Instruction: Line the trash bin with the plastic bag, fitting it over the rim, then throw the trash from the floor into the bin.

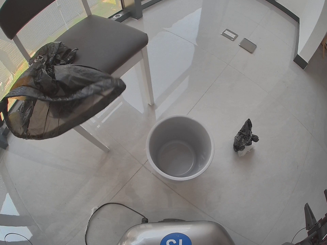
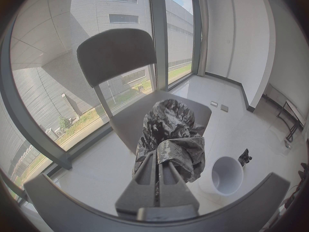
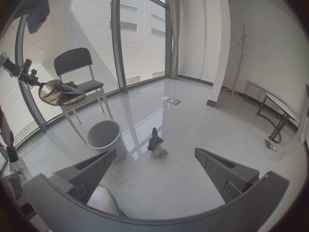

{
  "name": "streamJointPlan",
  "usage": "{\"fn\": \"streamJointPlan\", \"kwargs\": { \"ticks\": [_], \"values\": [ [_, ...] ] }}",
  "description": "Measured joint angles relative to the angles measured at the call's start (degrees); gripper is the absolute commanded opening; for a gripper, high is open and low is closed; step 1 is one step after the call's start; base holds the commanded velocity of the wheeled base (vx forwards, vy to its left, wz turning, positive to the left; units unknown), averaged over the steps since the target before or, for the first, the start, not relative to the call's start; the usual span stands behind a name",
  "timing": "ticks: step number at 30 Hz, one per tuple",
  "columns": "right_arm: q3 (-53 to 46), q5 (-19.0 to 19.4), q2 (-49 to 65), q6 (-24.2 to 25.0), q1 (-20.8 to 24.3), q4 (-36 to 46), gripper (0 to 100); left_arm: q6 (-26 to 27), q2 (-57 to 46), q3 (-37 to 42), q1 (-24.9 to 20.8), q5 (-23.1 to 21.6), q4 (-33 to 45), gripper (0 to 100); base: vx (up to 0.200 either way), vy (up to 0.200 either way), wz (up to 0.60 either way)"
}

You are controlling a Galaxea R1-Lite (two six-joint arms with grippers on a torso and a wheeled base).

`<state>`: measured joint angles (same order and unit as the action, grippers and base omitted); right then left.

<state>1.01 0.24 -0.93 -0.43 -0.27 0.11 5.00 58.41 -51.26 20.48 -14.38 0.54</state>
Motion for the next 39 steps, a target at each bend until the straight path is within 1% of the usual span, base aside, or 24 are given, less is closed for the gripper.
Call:
{"fn": "streamJointPlan", "kwargs": {
  "ticks": [1, 10, 30, 34, 39],
  "values": [
    [0.0, 0.0, 0.0, 0.0, 0.0, 0.0, 100, 0.0, 0.0, 0.0, 0.0, 0.0, 0.0, 0, 0.000, 0.000, 0.00],
    [0.0, 0.0, 0.0, 0.0, 0.0, 0.1, 100, -0.8, -0.1, 0.2, -0.1, -0.1, 0.0, 0, 0.000, 0.000, -0.60],
    [0.0, 0.0, 0.0, 0.0, 0.0, 0.1, 100, -2.9, -0.4, -1.8, -2.1, 0.1, 0.3, 0, 0.000, 0.000, 0.00],
    [0.0, 0.0, 0.0, -0.1, 0.0, 0.1, 100, -3.9, -0.7, -6.2, -4.9, 0.5, 2.8, 0, 0.000, 0.000, 0.00],
    [0.0, 0.3, 0.0, -1.3, 0.0, 0.0, 100, -4.4, -1.0, -17.4, -12.8, 3.1, 13.4, 0, 0.000, 0.000, 0.00]
  ]
}}
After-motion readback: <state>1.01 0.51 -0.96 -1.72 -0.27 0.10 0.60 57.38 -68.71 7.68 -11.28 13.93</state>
